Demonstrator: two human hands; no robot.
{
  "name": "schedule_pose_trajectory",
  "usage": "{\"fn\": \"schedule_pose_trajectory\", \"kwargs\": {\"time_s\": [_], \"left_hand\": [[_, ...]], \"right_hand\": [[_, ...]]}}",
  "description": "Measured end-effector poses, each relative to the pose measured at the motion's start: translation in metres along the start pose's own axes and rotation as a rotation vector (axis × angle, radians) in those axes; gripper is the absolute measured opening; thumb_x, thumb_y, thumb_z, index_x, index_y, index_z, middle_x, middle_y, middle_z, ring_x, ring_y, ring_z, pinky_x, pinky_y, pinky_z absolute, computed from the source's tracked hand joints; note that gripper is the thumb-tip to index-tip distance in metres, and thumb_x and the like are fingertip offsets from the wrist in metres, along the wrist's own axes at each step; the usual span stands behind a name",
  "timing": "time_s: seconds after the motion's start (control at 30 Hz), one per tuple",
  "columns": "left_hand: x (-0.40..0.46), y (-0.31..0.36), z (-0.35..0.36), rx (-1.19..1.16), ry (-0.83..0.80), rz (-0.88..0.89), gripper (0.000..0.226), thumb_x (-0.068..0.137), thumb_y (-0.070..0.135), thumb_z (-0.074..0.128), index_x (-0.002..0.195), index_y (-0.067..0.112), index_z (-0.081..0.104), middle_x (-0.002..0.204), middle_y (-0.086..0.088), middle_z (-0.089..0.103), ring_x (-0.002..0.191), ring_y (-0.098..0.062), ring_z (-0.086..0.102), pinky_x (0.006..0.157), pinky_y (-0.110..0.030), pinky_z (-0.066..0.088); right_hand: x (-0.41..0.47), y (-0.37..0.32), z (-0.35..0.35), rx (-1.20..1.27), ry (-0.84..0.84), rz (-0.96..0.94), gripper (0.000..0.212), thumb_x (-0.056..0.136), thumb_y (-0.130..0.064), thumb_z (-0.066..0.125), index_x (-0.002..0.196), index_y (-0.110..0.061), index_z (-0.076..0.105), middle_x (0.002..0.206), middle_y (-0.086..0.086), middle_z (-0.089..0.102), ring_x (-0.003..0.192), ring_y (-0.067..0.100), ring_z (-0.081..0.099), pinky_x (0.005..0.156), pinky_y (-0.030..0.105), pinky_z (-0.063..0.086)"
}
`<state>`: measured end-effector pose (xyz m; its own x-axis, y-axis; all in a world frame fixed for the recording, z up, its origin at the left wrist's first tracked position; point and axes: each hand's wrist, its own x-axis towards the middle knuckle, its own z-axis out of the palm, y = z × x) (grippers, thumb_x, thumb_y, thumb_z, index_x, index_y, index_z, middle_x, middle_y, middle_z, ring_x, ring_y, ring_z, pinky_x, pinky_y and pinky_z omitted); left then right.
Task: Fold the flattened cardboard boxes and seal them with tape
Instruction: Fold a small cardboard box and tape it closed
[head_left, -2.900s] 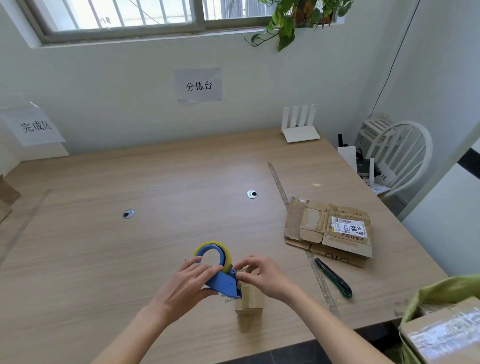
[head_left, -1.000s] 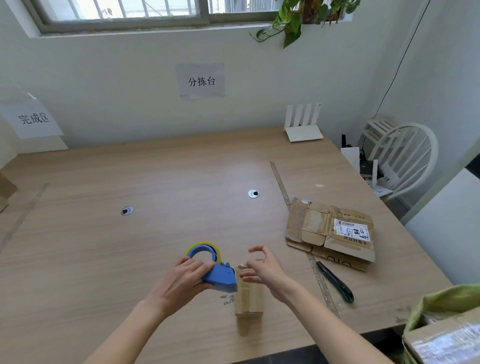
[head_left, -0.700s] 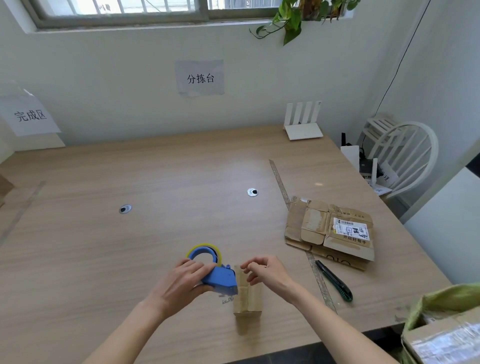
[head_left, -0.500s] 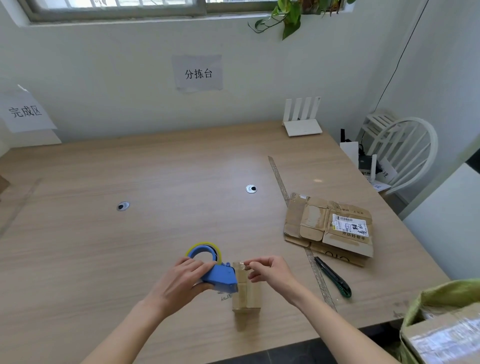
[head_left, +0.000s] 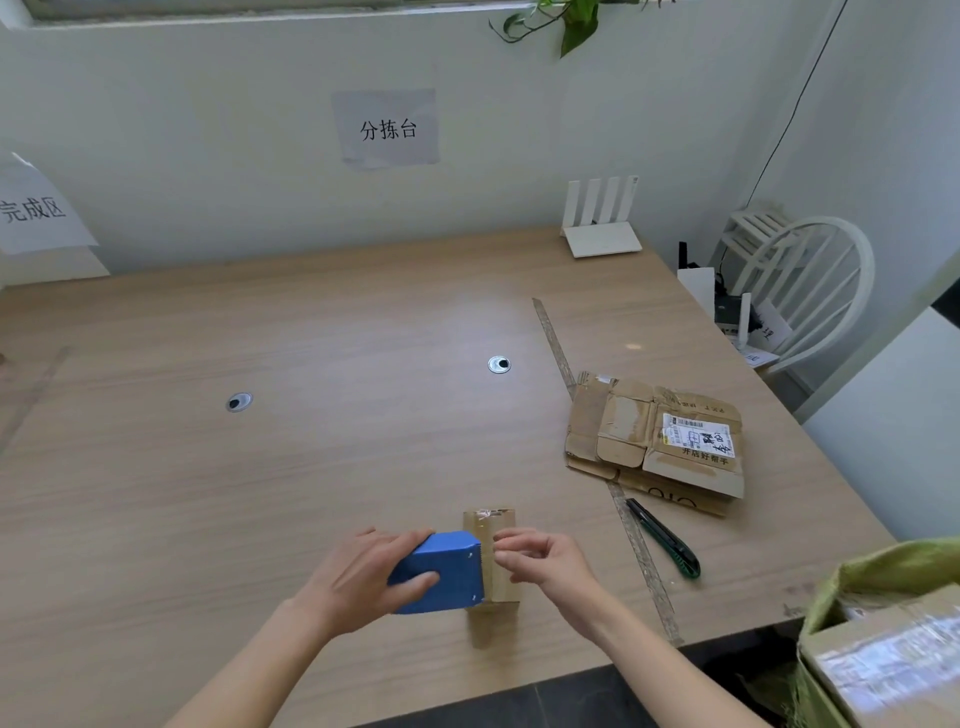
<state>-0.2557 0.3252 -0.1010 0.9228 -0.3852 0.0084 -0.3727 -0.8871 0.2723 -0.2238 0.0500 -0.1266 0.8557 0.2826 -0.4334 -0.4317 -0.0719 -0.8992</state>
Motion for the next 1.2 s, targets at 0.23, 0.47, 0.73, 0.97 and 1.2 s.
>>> {"fn": "schedule_pose_trajectory", "kwargs": {"time_s": [0.23,0.47,0.73,0.97,1.2], "left_hand": [[-0.011,0.004,0.015,-0.086,-0.135,-0.107,0.053,0.091,0.069,0.034,0.131,0.038,0.05,0.093,0.012,0.064,0.078,-0.012,0.053,0.07,-0.027,0.045],[-0.015,0.014,0.025,-0.092,-0.172,-0.067,0.049,0.091,0.067,0.034,0.124,0.036,0.053,0.093,0.015,0.063,0.077,-0.01,0.052,0.066,-0.024,0.04],[-0.018,0.016,0.029,0.016,-0.21,-0.083,0.053,0.093,0.067,0.033,0.13,0.035,0.051,0.1,0.009,0.069,0.078,-0.013,0.058,0.067,-0.027,0.043],[-0.015,0.018,0.032,0.034,-0.25,-0.088,0.05,0.093,0.068,0.033,0.127,0.035,0.051,0.099,0.01,0.068,0.075,-0.01,0.057,0.066,-0.024,0.043],[-0.022,0.009,0.039,0.015,-0.233,-0.099,0.058,0.089,0.074,0.026,0.124,0.036,0.053,0.095,0.011,0.067,0.075,-0.01,0.058,0.067,-0.025,0.044]], "right_hand": [[-0.016,0.025,-0.003,0.039,0.058,0.076,0.006,0.082,-0.007,0.082,0.087,-0.009,0.083,0.071,0.013,0.069,0.058,0.017,0.054,0.055,0.028,0.045],[-0.019,0.041,-0.014,-0.081,0.129,0.2,0.005,0.079,-0.012,0.085,0.084,-0.014,0.083,0.071,0.004,0.074,0.058,0.014,0.051,0.053,0.025,0.043],[-0.019,0.053,-0.011,-0.323,0.179,0.159,0.006,0.078,-0.028,0.087,0.081,-0.025,0.083,0.079,-0.012,0.077,0.077,-0.002,0.068,0.068,0.012,0.051],[-0.017,0.062,-0.011,-0.395,0.191,0.177,0.009,0.078,-0.037,0.086,0.078,-0.029,0.082,0.082,-0.016,0.076,0.092,0.0,0.065,0.082,0.021,0.053],[-0.017,0.065,-0.01,-0.365,0.188,0.215,0.008,0.086,-0.029,0.078,0.087,-0.021,0.076,0.085,-0.006,0.075,0.08,0.007,0.069,0.078,0.026,0.057]]}}
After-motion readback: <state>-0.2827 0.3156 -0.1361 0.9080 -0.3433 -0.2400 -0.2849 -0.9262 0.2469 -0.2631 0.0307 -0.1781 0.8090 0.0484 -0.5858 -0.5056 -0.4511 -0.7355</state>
